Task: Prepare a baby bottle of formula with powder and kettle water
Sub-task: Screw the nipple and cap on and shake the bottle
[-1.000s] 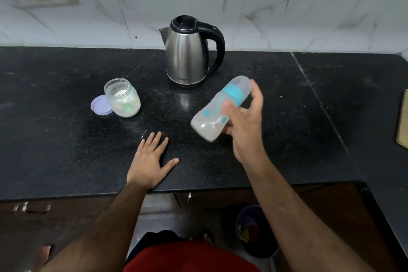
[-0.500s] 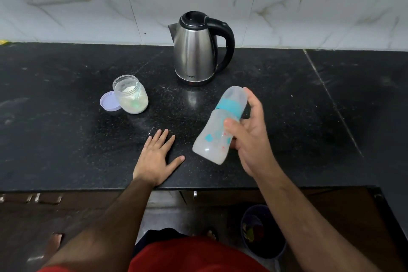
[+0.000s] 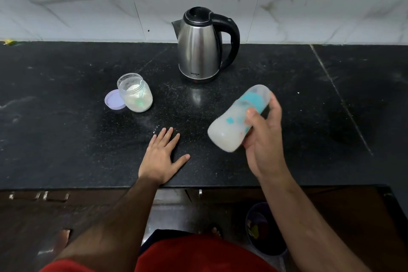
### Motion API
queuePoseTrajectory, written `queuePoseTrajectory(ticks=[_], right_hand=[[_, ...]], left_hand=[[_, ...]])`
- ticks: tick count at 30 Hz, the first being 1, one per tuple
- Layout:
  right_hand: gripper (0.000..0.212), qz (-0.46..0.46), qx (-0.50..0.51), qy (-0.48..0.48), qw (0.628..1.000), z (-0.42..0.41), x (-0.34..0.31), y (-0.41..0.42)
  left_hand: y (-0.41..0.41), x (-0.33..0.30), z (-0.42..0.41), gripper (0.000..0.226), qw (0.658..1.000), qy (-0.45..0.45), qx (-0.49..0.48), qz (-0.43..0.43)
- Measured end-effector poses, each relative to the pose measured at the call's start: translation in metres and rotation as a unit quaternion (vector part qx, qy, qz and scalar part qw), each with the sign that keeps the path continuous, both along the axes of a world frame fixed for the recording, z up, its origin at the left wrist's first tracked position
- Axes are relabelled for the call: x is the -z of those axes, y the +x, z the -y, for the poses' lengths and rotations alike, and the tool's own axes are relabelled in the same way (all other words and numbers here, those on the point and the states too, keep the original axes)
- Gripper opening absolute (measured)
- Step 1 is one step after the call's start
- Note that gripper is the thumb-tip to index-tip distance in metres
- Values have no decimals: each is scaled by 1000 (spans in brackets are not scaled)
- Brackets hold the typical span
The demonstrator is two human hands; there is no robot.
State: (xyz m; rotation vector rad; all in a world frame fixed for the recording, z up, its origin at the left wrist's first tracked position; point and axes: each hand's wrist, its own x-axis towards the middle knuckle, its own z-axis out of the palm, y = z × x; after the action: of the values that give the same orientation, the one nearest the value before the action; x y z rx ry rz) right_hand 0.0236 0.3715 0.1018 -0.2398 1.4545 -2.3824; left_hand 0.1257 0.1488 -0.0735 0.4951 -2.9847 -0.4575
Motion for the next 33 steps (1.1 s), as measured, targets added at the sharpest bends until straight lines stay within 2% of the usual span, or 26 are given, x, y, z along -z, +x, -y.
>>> queuePoseTrajectory(ticks=[2, 5, 7, 12, 14, 18, 23, 25, 28, 33], right_hand=[[69, 13, 8, 6, 1000, 2, 2, 3], [80, -2, -90, 49, 995, 2, 9, 16], [80, -16, -133, 58, 989, -1, 8, 21], [67, 38, 15, 5, 999, -2, 4, 9], [69, 34, -7, 23, 999, -5, 5, 11], [80, 12, -126, 67, 990, -12, 6, 18], [58, 60, -20, -11, 998, -10, 4, 5], [60, 50, -46, 9, 998, -9, 6, 8], [74, 26, -128, 55, 990, -9, 7, 15], [62, 43, -41, -1, 998, -6, 3, 3]], left_hand=[[0, -1, 0, 85, 1000, 1, 1, 1], [0, -2, 1, 88, 1000, 12, 5, 6], [0, -3, 1, 89, 1000, 21, 4, 6], [0, -2, -1, 84, 1000, 3, -3, 2], [0, 0, 0, 85, 1000, -1, 0, 5], [0, 0, 0, 86, 1000, 3, -1, 2], [0, -3, -2, 86, 1000, 0, -3, 7], [0, -4, -2, 86, 1000, 2, -2, 8], [0, -5, -2, 89, 1000, 8, 1, 15], [0, -4, -2, 84, 1000, 6, -3, 10]])
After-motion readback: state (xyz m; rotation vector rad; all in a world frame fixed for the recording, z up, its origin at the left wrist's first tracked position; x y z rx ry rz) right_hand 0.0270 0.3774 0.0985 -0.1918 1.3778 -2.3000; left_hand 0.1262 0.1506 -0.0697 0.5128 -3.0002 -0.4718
